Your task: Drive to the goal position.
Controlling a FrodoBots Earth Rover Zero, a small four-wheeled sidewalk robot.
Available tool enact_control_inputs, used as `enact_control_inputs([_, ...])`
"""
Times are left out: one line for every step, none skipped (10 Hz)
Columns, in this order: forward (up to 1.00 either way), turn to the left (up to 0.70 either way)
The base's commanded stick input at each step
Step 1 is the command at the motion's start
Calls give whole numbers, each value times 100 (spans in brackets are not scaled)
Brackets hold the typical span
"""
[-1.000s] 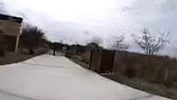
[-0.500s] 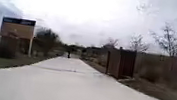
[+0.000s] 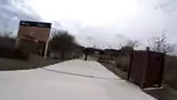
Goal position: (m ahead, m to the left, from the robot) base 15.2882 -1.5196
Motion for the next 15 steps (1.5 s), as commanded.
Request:
enact_control_inputs([100, 0])
enact_control_inputs([100, 0])
enact_control_inputs([100, 0])
enact_control_inputs([100, 0])
enact_control_inputs([100, 0])
enact_control_inputs([100, 0])
enact_control_inputs([100, 0])
enact_control_inputs([100, 0])
enact_control_inputs([100, 0])
enact_control_inputs([100, 0])
enact_control_inputs([100, 0])
enact_control_inputs([100, -39])
enact_control_inputs([100, -35])
enact_control_inputs([100, -31])
enact_control_inputs([100, -27])
